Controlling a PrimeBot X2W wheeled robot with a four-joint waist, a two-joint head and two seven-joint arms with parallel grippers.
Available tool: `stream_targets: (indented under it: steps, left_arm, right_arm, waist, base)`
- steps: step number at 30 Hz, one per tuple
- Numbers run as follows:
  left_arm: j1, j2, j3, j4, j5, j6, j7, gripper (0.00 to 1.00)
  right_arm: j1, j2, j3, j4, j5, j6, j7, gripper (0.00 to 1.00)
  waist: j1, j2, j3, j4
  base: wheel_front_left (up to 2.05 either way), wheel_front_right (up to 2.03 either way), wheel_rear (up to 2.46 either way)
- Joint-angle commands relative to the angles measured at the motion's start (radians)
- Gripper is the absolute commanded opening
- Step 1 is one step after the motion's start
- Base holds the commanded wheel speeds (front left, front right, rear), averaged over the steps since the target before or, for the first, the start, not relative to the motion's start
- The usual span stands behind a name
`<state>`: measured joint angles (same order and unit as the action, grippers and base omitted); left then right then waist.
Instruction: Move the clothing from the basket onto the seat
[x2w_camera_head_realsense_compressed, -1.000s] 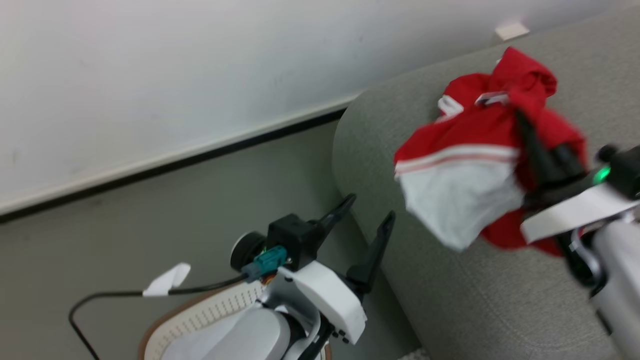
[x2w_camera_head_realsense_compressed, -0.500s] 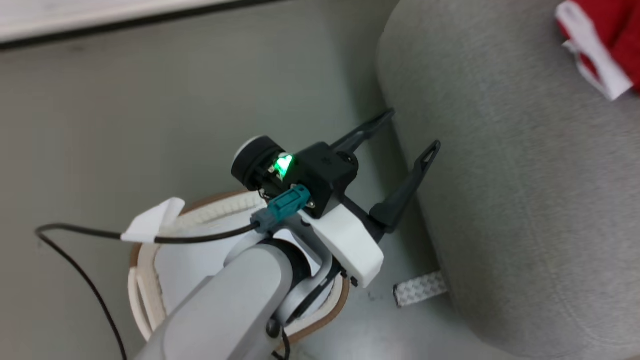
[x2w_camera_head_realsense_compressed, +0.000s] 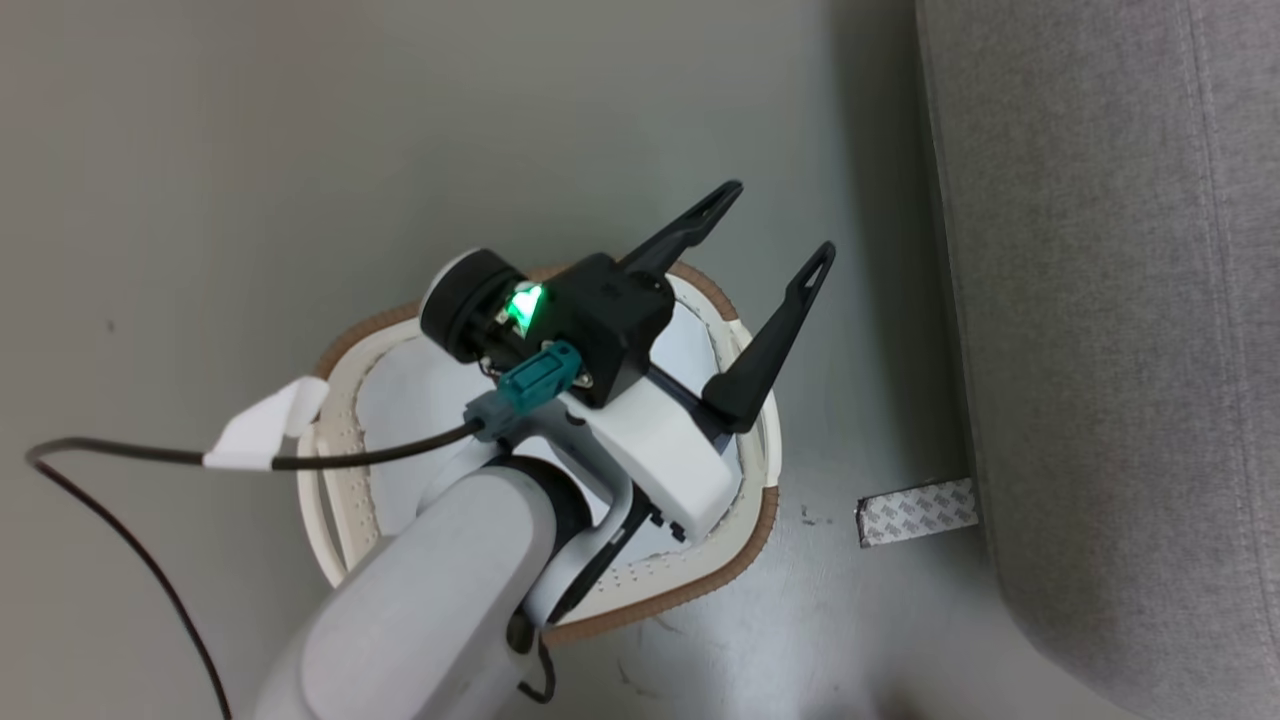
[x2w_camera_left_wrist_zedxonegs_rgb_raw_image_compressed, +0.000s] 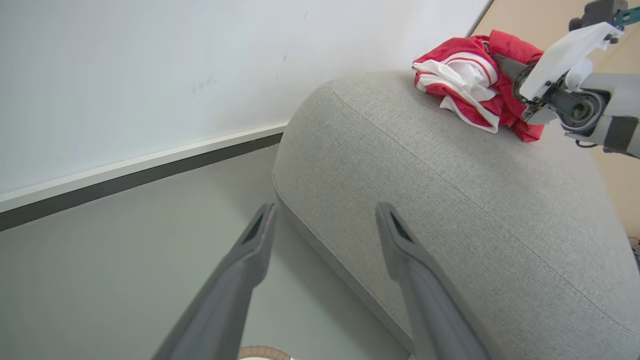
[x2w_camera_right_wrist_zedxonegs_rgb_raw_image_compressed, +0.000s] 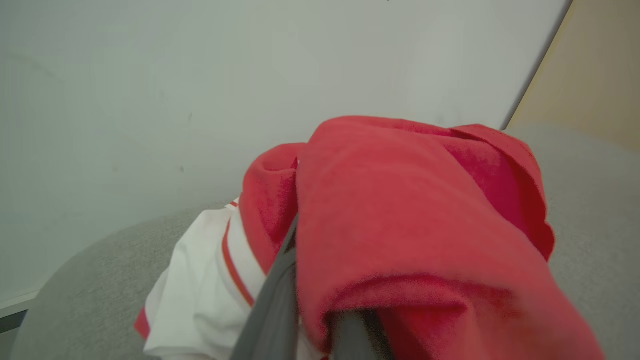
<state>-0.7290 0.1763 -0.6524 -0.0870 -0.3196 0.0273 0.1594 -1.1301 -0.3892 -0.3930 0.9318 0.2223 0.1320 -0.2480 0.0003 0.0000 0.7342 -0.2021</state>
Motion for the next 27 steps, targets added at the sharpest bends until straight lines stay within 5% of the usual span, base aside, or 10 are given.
stream_targets:
  steps: [1, 2, 3, 4, 14, 27]
  left_arm:
    - [0.01, 0.006, 0.001, 0.001, -0.007, 0.003, -0.007, 1.0]
    - [0.017, 0.01, 0.004, 0.006, -0.009, 0.005, -0.011, 1.0]
    - [0.023, 0.015, 0.007, 0.011, -0.012, 0.007, -0.014, 1.0]
    - [0.028, 0.019, 0.01, 0.016, -0.013, 0.007, -0.017, 1.0]
    - [0.089, 0.038, 0.051, 0.071, -0.049, 0.028, -0.091, 1.0]
    - [0.275, 0.045, 0.138, 0.235, -0.096, 0.118, -0.299, 1.0]
  right_arm:
    - [0.013, -0.002, -0.014, 0.008, -0.013, -0.003, -0.008, 0.29]
    - [0.02, 0.008, -0.028, 0.017, -0.026, -0.003, -0.011, 0.46]
    - [0.027, 0.023, -0.036, 0.023, -0.032, -0.003, -0.011, 0.83]
    - [0.034, 0.039, -0.046, 0.029, -0.035, -0.002, -0.013, 1.0]
    - [0.185, 0.105, -0.012, -0.081, -0.086, -0.003, -0.017, 1.0]
    - [0.553, 0.195, 0.163, -0.425, -0.101, -0.003, -0.015, 1.0]
  waist:
    - [-0.0003, 0.0, -0.01, -0.002]
    - [-0.0003, 0.0, -0.019, -0.004]
    - [-0.0003, 0.0, -0.029, -0.007]
    - [-0.0003, 0.0, -0.04, -0.009]
    - [-0.0003, 0.0, -0.177, -0.024]
    - [-0.0003, 0.0, -0.492, 0.024]
  base:
    - [0.0, 0.0, 0.0]
    - [0.0, 0.0, 0.0]
    - [0.0, 0.0, 0.0]
    - [0.0, 0.0, 0.0]
    - [0.0, 0.0, 0.0]
    - [0.0, 0.0, 0.0]
